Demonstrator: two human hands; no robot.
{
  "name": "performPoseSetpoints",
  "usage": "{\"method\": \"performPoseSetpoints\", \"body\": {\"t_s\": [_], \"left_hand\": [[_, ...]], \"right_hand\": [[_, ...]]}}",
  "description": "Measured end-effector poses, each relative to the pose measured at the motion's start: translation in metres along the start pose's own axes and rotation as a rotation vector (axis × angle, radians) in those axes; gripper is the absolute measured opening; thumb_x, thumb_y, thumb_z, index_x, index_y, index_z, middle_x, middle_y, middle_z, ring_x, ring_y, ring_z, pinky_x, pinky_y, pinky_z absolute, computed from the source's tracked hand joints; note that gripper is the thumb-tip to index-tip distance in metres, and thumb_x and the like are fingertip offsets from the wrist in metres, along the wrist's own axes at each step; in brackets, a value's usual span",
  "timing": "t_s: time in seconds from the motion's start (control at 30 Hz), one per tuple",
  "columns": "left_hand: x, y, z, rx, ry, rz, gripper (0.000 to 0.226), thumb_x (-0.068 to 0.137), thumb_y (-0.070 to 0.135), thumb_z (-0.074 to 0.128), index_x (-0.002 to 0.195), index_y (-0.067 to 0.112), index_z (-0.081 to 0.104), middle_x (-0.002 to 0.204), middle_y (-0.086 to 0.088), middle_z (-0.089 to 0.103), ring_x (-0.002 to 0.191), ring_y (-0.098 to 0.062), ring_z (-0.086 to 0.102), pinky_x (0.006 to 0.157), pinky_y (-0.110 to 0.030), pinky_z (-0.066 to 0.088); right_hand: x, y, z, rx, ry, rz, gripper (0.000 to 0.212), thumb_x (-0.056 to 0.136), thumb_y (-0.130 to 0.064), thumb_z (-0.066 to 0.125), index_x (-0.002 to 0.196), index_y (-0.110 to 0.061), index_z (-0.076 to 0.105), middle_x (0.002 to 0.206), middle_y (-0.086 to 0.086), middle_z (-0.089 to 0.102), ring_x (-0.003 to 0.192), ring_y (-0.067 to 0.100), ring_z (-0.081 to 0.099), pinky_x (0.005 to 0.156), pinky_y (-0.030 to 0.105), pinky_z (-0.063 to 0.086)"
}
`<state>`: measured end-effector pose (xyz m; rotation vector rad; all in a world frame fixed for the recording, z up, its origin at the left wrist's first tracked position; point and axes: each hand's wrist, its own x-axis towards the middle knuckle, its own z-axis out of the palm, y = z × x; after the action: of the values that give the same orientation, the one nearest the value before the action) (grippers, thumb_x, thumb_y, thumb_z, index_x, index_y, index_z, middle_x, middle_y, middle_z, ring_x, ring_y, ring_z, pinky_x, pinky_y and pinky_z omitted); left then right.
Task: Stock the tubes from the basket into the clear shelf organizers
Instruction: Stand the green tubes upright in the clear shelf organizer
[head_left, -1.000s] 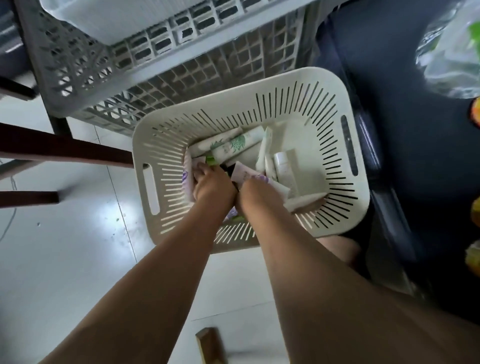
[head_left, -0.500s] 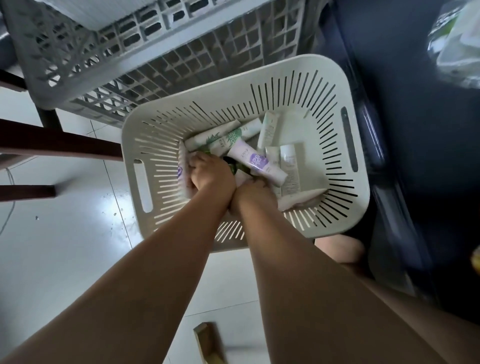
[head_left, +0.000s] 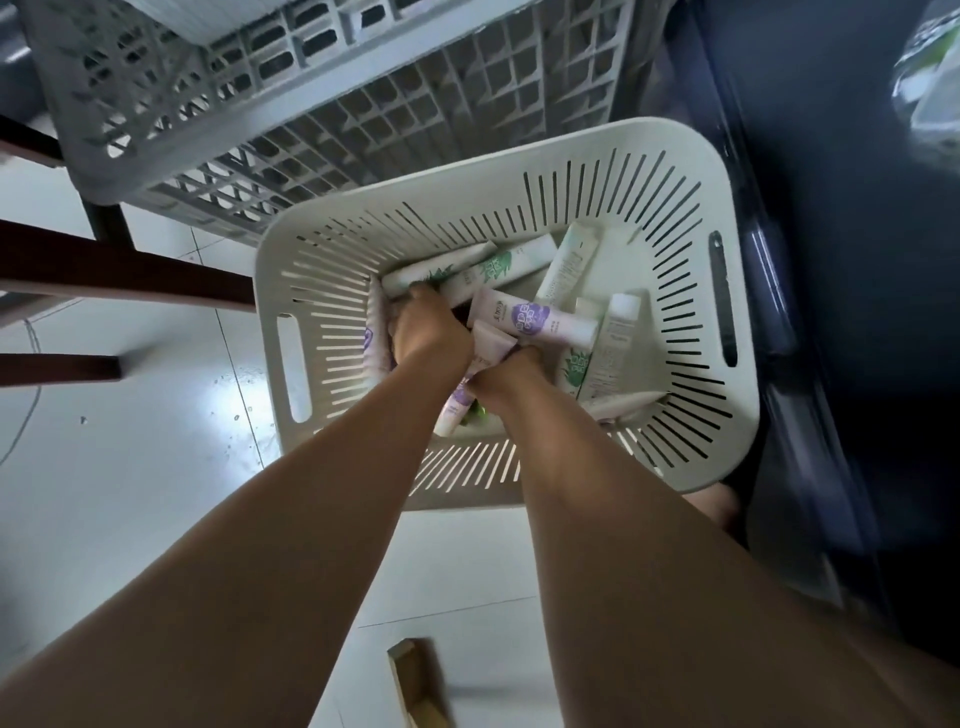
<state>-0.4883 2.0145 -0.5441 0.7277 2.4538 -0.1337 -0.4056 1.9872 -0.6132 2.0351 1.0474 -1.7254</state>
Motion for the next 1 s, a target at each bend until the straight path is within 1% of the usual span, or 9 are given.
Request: {"method": "performPoseSetpoints", "body": {"t_s": [0.07,0.13,0.2,0.33,0.4,0.53,0.77,0.9,1.0], "left_hand": [[-0.001,-0.006,-0.005,-0.004,0.013,-0.002,0.044,0.093,0.01,0.049,0.137,0.009,0.056,0.148,-0.008,0.051,0.148,-0.017,0.032,0.121,-0.029,0.027],[-0.002,-0.008,-0.008,-0.054,-0.021,0.017,0.039,0.088,0.008,0.051,0.125,0.01,0.065,0.127,-0.012,0.066,0.129,-0.024,0.055,0.107,-0.03,0.043],[-0.007,-0.009,-0.011,-0.132,-0.021,0.04,0.037,0.086,0.006,0.053,0.119,0.012,0.068,0.111,-0.011,0.071,0.107,-0.03,0.065,0.085,-0.03,0.051],[-0.023,-0.013,-0.027,-0.371,0.107,0.021,0.033,0.08,0.005,0.057,0.109,0.017,0.07,0.096,0.007,0.064,0.084,-0.024,0.063,0.067,-0.028,0.049],[-0.036,-0.017,-0.038,-0.657,0.187,-0.094,0.023,0.078,0.007,0.062,0.093,0.022,0.071,0.082,0.003,0.067,0.073,-0.02,0.063,0.059,-0.025,0.049],[-0.065,-0.035,-0.067,-1.24,0.28,-0.271,0.018,0.079,0.011,0.072,0.096,0.014,0.069,0.078,-0.004,0.068,0.067,-0.02,0.063,0.064,-0.033,0.056],[-0.115,-0.041,-0.119,-1.847,-0.146,-0.256,0.034,0.087,-0.006,0.068,0.118,0.007,0.069,0.111,-0.015,0.069,0.093,-0.024,0.069,0.077,-0.026,0.059],[-0.147,-0.035,-0.147,-1.971,-0.473,-0.098,0.017,0.094,-0.007,0.056,0.1,-0.002,0.071,0.083,-0.012,0.071,0.079,-0.019,0.065,0.089,-0.029,0.055],[-0.162,-0.028,-0.149,-1.884,-0.536,-0.07,0.014,0.094,-0.009,0.054,0.094,-0.002,0.066,0.085,-0.013,0.064,0.076,-0.02,0.06,0.091,-0.031,0.051]], "right_hand": [[-0.004,-0.003,-0.003,-0.023,-0.013,-0.03,0.086,0.025,-0.057,0.074,0.106,-0.03,0.061,0.094,-0.009,0.07,0.097,0.022,0.066,0.098,0.047,0.05],[-0.028,-0.011,-0.012,-0.158,-0.157,-0.093,0.08,0.048,-0.067,0.072,0.117,-0.029,0.062,0.114,-0.001,0.068,0.107,0.026,0.062,0.102,0.046,0.047],[-0.044,-0.016,-0.022,-0.198,-0.216,-0.148,0.059,0.083,-0.053,0.068,0.13,-0.019,0.06,0.131,0.007,0.063,0.12,0.031,0.058,0.101,0.04,0.047],[-0.057,-0.013,-0.042,-0.178,-0.103,-0.25,0.048,0.095,-0.048,0.058,0.138,-0.027,0.054,0.138,0.001,0.057,0.13,0.027,0.049,0.108,0.035,0.039],[-0.071,-0.013,-0.058,-0.121,-0.031,-0.254,0.029,0.096,-0.036,0.061,0.121,-0.022,0.065,0.114,0.002,0.069,0.104,0.024,0.064,0.083,0.032,0.053],[-0.111,-0.02,-0.089,-0.117,0.213,-0.286,0.007,0.088,-0.023,0.069,0.091,-0.017,0.067,0.085,0.0,0.069,0.076,0.019,0.065,0.051,0.024,0.038],[-0.219,-0.048,-0.118,0.171,0.353,-0.773,0.005,0.082,-0.024,0.071,0.081,-0.02,0.074,0.073,-0.004,0.072,0.072,0.019,0.071,0.067,0.043,0.062],[-0.277,-0.044,-0.13,0.545,0.293,-0.905,0.011,0.088,-0.019,0.07,0.087,-0.027,0.078,0.079,-0.009,0.073,0.074,0.01,0.067,0.071,0.038,0.059],[-0.292,-0.022,-0.138,0.296,0.364,-0.887,0.012,0.09,-0.019,0.066,0.091,-0.025,0.077,0.088,-0.014,0.074,0.078,0.003,0.068,0.069,0.022,0.056]]}}
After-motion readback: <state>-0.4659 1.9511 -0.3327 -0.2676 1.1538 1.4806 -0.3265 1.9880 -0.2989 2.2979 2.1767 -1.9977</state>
